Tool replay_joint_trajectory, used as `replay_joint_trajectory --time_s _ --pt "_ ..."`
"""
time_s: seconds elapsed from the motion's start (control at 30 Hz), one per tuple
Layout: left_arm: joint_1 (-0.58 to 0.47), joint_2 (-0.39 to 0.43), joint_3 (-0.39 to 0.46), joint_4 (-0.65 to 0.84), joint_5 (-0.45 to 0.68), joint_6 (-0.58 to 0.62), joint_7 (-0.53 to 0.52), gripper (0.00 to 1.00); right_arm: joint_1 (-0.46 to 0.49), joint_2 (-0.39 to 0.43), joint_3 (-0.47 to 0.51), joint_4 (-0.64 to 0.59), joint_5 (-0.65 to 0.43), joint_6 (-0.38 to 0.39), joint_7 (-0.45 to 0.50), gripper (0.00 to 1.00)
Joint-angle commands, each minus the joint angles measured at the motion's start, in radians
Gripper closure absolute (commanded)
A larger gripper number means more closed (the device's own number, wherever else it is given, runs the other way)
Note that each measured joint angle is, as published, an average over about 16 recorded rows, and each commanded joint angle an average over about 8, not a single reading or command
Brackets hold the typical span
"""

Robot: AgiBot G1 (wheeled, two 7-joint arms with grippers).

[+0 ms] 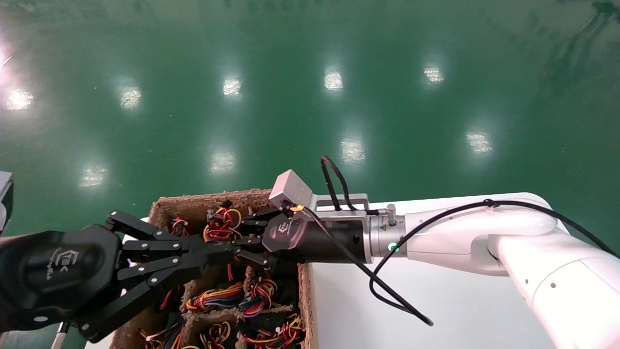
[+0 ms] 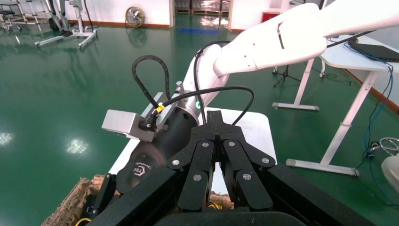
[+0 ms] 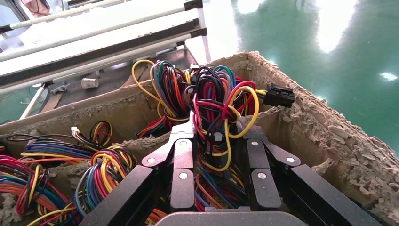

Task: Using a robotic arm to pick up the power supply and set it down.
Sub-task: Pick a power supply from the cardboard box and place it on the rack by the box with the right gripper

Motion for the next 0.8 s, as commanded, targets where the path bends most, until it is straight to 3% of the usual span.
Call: replay_joint_trajectory --time_s 0.03,0.33,0.8 --pt "0.000 0.000 0.000 0.000 0.000 0.000 0.000 1.00 0.003 0.001 -0.001 -0.004 0.002 -0.005 -0.001 1.00" --pt "0.000 0.000 0.000 0.000 0.000 0.000 0.000 1.00 0.039 0.007 0.015 -0.022 0.038 -0.053 0.004 1.00" --pt "0.000 0.000 0.000 0.000 0.000 0.000 0.000 1.00 0.170 0.030 0.050 -0.021 0.089 -0.119 0.007 1.00"
